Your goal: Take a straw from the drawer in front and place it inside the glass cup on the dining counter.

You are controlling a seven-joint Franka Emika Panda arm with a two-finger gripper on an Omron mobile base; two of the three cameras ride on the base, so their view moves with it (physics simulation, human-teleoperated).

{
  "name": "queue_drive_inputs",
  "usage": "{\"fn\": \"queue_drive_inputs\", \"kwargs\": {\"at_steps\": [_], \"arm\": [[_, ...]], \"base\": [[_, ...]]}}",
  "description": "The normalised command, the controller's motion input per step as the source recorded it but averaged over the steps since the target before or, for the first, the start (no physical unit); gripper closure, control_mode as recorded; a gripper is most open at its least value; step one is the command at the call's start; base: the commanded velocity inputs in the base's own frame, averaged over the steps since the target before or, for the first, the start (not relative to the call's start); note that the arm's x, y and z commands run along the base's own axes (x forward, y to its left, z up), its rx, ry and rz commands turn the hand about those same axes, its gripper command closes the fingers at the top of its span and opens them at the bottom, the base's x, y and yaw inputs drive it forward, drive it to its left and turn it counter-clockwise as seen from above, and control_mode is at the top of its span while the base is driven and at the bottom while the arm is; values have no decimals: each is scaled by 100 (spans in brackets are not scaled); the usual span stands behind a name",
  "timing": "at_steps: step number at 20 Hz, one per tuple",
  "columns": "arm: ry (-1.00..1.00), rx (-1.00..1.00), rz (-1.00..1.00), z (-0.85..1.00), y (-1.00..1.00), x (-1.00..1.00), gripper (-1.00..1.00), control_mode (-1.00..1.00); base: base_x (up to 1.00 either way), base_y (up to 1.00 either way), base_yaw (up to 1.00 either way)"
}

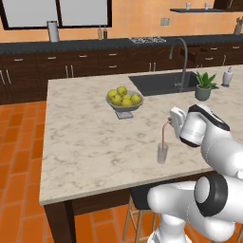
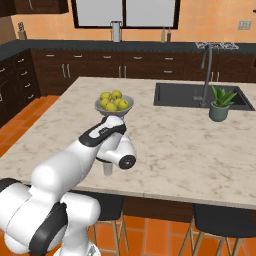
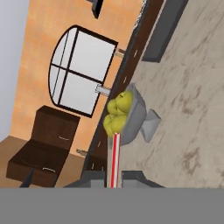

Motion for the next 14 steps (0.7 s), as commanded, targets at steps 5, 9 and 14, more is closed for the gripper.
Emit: {"fn": "queue_drive_inputs", "kwargs": {"at_steps": [5, 9, 14], "arm": [[0, 0, 0, -29, 0, 0, 100, -100], [0, -1, 0, -10, 0, 0, -100, -100], [2, -4, 0, 0, 0, -17, -100, -100]], "base": [[0, 0, 0], [0, 0, 0], [0, 0, 0]]}}
